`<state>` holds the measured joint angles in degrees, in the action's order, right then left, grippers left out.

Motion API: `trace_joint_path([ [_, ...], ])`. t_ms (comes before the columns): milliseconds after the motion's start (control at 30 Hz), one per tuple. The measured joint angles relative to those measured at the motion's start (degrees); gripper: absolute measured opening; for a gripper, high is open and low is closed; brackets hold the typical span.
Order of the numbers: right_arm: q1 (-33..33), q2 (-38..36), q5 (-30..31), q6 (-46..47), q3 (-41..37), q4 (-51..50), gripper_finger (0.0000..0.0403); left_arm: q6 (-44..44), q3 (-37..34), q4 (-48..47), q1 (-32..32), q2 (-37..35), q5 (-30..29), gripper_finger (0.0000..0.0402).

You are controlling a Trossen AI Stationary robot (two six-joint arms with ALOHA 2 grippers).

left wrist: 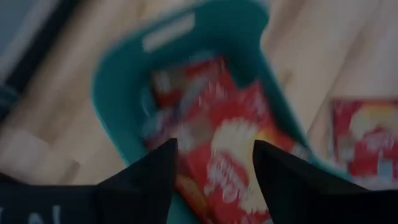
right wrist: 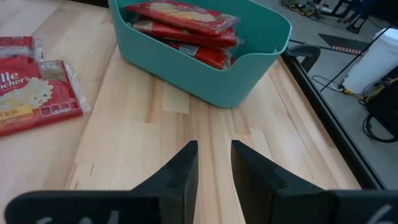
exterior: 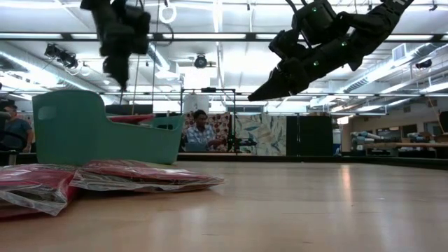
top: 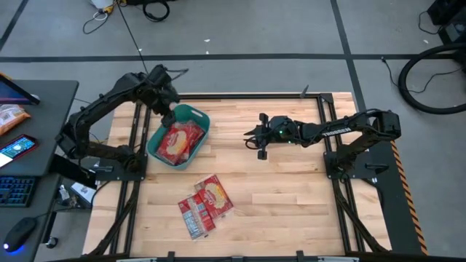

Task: Sort popcorn bags into baskets
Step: Put the red popcorn bag into the green bin

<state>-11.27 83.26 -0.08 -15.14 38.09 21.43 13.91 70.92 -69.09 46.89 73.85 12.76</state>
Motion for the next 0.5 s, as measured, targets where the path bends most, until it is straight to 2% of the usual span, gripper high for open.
trace_joint_path([
  [100, 0.00, 0.00, 0.00, -0.23, 0.00, 0.63, 0.0100, -3.47, 3.62, 3.25, -1.57, -1.12, 0.12, 0.0220],
  [233, 0.00, 0.00, -0.02, -2.02, 0.00, 3.43, 0.0100, -7.59, 2.62, 13.47, -6.09, -5.35, -0.07, 0.0218],
  [367, -0.01, 0.00, -1.12, -2.36, 0.00, 4.40, 0.0100, -10.58, -2.14, 22.40, -11.69, -10.71, -1.54, 0.0207],
  [500, 0.43, 0.00, -4.38, -2.19, 0.00, 4.57, 0.0100, -14.48, -11.16, 31.71, -18.70, -17.25, -1.84, 0.0199],
])
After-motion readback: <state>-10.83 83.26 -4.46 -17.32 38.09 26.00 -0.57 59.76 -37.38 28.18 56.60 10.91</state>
